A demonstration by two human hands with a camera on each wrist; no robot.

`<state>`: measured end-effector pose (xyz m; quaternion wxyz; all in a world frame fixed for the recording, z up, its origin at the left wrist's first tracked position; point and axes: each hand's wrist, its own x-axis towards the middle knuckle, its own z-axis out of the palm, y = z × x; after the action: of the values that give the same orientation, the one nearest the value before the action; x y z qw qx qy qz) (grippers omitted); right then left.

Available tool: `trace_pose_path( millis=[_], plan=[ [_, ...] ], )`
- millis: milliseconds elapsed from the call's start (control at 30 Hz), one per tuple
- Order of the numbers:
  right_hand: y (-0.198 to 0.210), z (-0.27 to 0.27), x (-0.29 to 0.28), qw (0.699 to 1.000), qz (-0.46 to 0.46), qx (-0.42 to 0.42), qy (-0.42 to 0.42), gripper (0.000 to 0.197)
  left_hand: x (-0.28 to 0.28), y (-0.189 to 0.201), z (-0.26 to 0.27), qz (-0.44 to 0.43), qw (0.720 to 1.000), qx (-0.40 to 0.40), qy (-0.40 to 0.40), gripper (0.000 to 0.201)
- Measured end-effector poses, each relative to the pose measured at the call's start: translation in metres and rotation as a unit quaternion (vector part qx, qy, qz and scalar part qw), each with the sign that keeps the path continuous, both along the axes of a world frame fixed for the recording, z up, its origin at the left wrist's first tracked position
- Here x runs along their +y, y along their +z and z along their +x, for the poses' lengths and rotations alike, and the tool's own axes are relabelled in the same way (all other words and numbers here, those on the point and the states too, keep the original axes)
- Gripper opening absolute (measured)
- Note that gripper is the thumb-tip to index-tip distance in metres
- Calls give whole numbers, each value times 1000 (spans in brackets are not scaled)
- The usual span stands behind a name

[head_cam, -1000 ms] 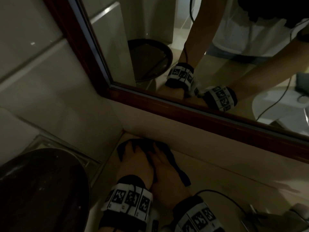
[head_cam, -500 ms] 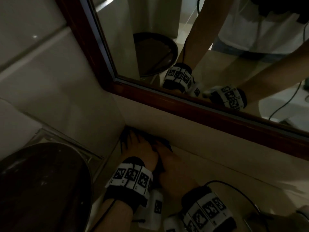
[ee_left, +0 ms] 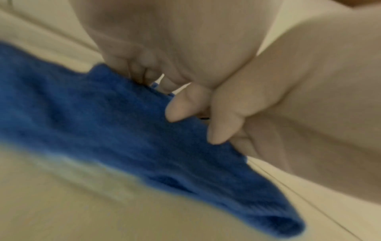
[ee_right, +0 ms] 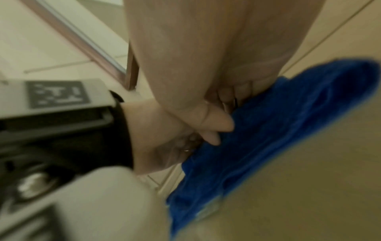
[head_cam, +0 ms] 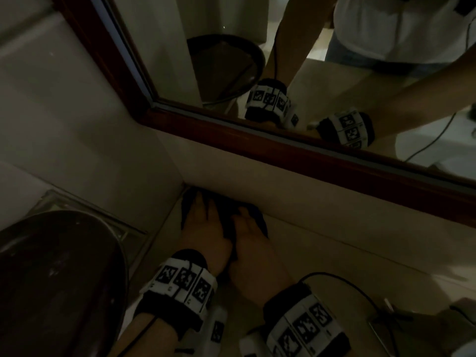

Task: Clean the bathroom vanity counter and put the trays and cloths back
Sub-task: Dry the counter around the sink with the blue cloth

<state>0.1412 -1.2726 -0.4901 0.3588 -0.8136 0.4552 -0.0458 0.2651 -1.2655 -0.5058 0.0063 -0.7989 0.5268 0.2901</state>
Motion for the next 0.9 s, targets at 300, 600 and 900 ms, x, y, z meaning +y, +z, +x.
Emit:
trace_pose_path(
  millis=[300,600,900],
  plan=[
    [-5,-58,21,985,-109,52,-124,54,11,26,-74,3,997,17,-78,75],
    [-10,-114,15,975,76,63,-197,103,9,42,-133,39,985,0,-167,75],
    [-15,-128,18,956,129,96,-247,121,12,33,-150,25,980,15,-196,73]
  ],
)
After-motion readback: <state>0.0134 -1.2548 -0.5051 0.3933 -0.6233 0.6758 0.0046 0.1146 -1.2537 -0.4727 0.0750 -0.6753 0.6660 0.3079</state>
